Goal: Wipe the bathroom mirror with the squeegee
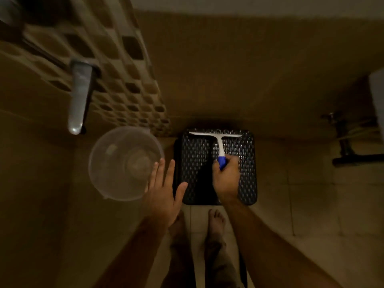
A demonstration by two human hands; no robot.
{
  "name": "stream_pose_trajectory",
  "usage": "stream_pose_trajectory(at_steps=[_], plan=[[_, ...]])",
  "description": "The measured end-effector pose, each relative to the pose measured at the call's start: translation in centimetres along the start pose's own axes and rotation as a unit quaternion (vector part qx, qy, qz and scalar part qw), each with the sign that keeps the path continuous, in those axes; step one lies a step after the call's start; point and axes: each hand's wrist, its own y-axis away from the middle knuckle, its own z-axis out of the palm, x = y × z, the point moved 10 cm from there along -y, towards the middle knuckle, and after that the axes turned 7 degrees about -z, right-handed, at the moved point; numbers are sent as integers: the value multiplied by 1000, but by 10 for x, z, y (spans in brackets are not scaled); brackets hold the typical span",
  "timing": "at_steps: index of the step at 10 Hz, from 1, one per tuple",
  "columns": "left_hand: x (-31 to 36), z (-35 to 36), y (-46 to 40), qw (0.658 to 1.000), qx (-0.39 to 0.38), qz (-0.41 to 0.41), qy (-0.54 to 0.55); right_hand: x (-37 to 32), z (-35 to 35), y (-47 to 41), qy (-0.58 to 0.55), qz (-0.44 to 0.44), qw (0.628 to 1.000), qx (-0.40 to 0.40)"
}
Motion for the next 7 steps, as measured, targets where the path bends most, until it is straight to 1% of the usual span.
stream_pose_trajectory(at_steps=[2,3,4,5,6,7], plan=[[0,36,-15,1000,-17,13,4,31,31,-20,10,7,999,-32],[2,38,-19,1000,-17,13,-6,43,40,-21,1,31,998,-56],[-2,37,-22,1000,-20,1,-8,47,40,-23,16,49,996,-77],[-1,23,-18,1000,-13,-5,-8,30,20,-24,99,3,993,-67],[11,-13,-18,1000,6,-4,-6,-26,-20,-20,196,-124,973,-11],[35,-69,-21,998,39,14,-37,-92,-58,-14,244,-229,942,30]])
